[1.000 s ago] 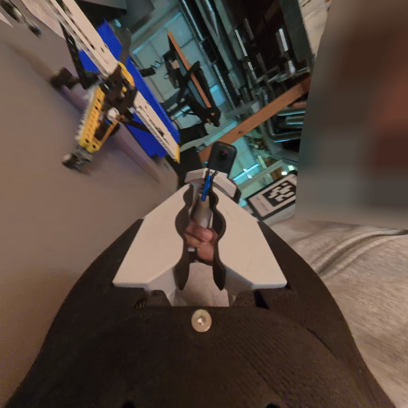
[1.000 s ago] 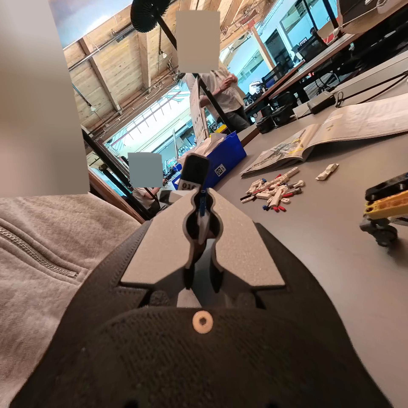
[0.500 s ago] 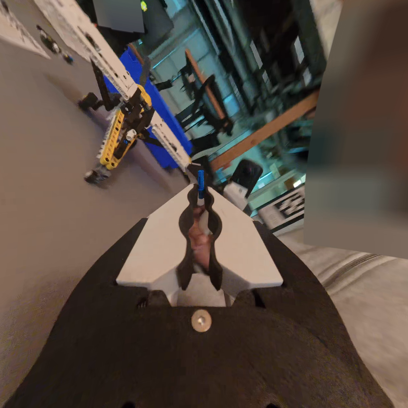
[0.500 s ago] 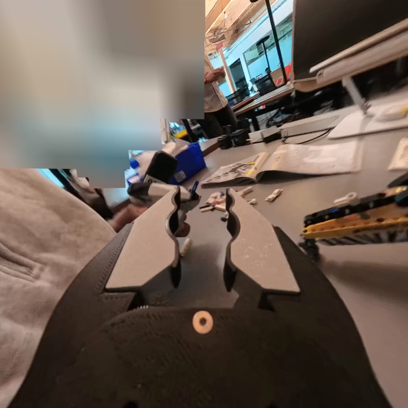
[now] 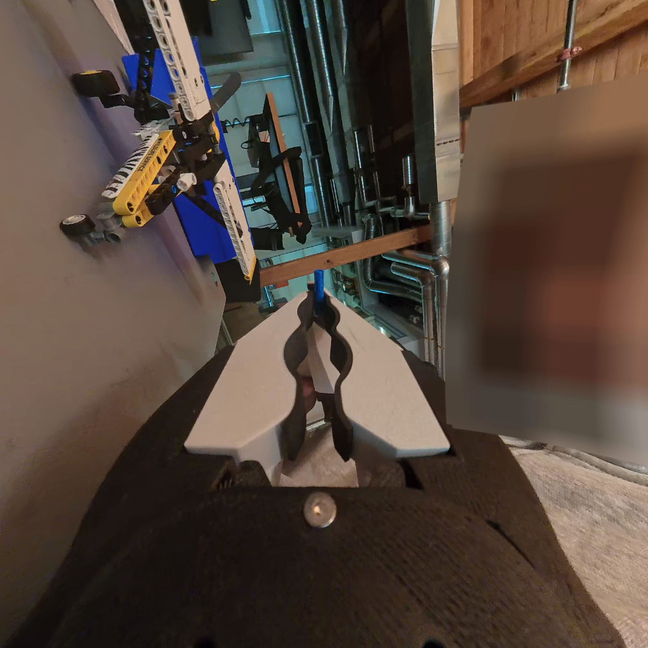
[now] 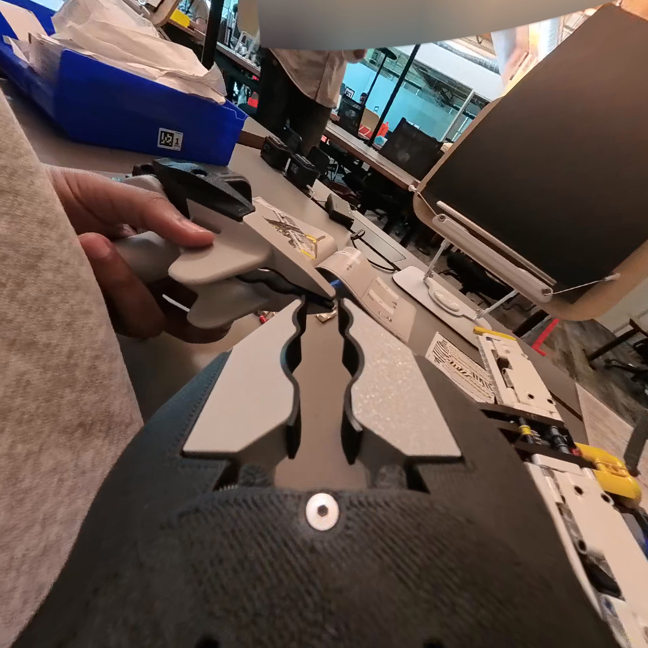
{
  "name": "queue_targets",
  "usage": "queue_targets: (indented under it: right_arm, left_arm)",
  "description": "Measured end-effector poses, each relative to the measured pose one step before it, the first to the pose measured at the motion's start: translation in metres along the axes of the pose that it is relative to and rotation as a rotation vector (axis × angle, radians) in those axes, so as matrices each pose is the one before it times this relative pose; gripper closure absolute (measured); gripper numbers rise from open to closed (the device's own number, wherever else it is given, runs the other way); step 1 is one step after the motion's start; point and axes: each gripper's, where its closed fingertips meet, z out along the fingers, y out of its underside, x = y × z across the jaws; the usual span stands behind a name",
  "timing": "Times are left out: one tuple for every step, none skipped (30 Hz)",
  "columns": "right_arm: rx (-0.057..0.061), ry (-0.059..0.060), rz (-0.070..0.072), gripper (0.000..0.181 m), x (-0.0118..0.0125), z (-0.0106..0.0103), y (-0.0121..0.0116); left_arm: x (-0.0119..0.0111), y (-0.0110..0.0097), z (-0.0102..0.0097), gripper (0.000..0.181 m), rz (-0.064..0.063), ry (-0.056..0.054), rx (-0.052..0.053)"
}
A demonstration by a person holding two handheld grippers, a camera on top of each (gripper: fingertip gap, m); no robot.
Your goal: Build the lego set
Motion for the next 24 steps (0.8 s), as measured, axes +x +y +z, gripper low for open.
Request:
queue_targets:
  right_arm:
    - [0.0060,0.0057,-0.0019,0.167,0.00034,-0.00074,-0.00053]
    - [0.0089,-0.0005,-0.0065,0.169,-0.00057,-0.00086,-0.00132]
    - [0.0030,-0.0016,-0.0043,0.170,-0.00031,-0.00039,-0.00054]
    - [-0.0005,-0.0038,0.0001,0.170,-0.00026,0.00014,-0.00003]
    - [-0.0002,-0.0063,0.0070,0.170,-0.00011,0.00004,0.00020]
    - [0.0049,-0.0061,0.0118,0.170,-0.00018,-0.00011,-0.00036]
    - [0.0072,-0.0046,0.0139,0.170,0.00014,-0.00026,-0.00054]
    - [0.0063,-0.0053,0.0173,0.170,-0.00017,-0.00022,-0.00023]
    - [0.0070,-0.0059,0.0192,0.170,-0.00003,-0.00031,-0.00043]
    - [0.0079,-0.0045,0.0185,0.172,0.00019,-0.00066,-0.00058]
    - [0.0076,-0.0056,0.0156,0.173,0.00025,-0.00069,-0.00058]
    - [0.0065,-0.0066,0.0158,0.174,-0.00012,-0.00057,-0.00046]
    - [0.0059,-0.0048,0.0166,0.174,0.00009,-0.00043,-0.00041]
    - [0.0067,-0.0031,0.0160,0.175,0.00015,-0.00037,-0.00052]
    - [0.0053,-0.0028,0.0150,0.175,0.00009,-0.00034,-0.00012]
    - [0.0048,-0.0029,0.0155,0.175,0.00012,-0.00029,-0.00027]
    - [0.0068,-0.0029,0.0184,0.176,0.00017,-0.00038,-0.00039]
    - [0.0090,-0.0041,0.0226,0.176,0.00009,-0.00037,-0.00065]
    - [0.0096,-0.0036,0.0249,0.178,0.00050,-0.00060,-0.00076]
    - [0.0127,-0.0086,0.0250,0.178,-0.00016,-0.00071,-0.00117]
    - [0.0111,-0.0087,0.0254,0.178,0.00001,-0.00067,-0.00090]
    - [0.0082,-0.0093,0.0211,0.178,-0.00013,-0.00036,-0.00054]
    - [0.0049,-0.0062,0.0127,0.178,-0.00008,-0.00038,-0.00026]
    - [0.0043,-0.0029,0.0059,0.178,-0.00002,-0.00042,-0.00040]
  left_arm:
    - [-0.00098,-0.00051,-0.00037,0.176,-0.0052,-0.0034,0.0035]
    - [-0.00062,-0.00035,-0.00036,0.177,-0.0034,0.0001,0.0029]
    - [0.00032,0.00029,-0.00015,0.177,-0.0029,0.0040,0.0000]
    - [-0.00009,-0.00010,-0.00012,0.177,-0.0013,0.0000,0.0026]
    - [-0.00029,0.00011,-0.00016,0.176,0.0014,-0.0021,0.0007]
    - [0.00033,0.00024,0.00000,0.176,-0.0009,0.0024,-0.0023]
    - [0.00029,0.00043,0.00019,0.176,-0.0027,0.0024,-0.0029]
    - [0.00021,0.00014,-0.00001,0.176,-0.0014,0.0010,-0.0013]
    - [0.00037,0.00022,-0.00014,0.176,-0.0005,0.0031,-0.0015]
    - [0.00067,0.00050,0.00007,0.176,-0.0004,0.0044,-0.0030]
    - [0.00056,0.00081,0.00007,0.176,-0.0006,0.0039,-0.0049]
    - [0.00056,0.00038,0.00004,0.176,-0.0003,0.0025,-0.0016]
    - [0.00033,0.00033,0.00024,0.175,0.0012,0.0013,-0.0011]
    - [0.00046,0.00027,0.00015,0.175,0.0012,0.0013,-0.0011]
    - [0.00013,0.00011,0.00020,0.175,0.0019,-0.0005,-0.0009]
    - [0.00013,0.00006,0.00004,0.175,0.0020,-0.0001,-0.0008]
    - [0.00034,0.00021,0.00019,0.175,0.0007,0.0018,-0.0008]
    - [0.00053,0.00010,0.00007,0.175,0.0008,0.0035,-0.0002]
    - [0.00055,0.00006,0.00012,0.174,-0.0005,0.0039,-0.0001]
    - [0.00098,-0.00062,-0.00013,0.175,-0.0032,0.0078,0.0032]
    - [0.00071,-0.00016,-0.00003,0.176,-0.0041,0.0064,-0.0006]
    - [0.00058,0.00025,0.00005,0.176,0.0005,0.0036,-0.0026]
    - [0.00018,0.00019,0.00013,0.176,0.0047,-0.0001,-0.0023]
    - [0.00040,0.00026,0.00018,0.176,0.0052,0.0002,-0.0021]
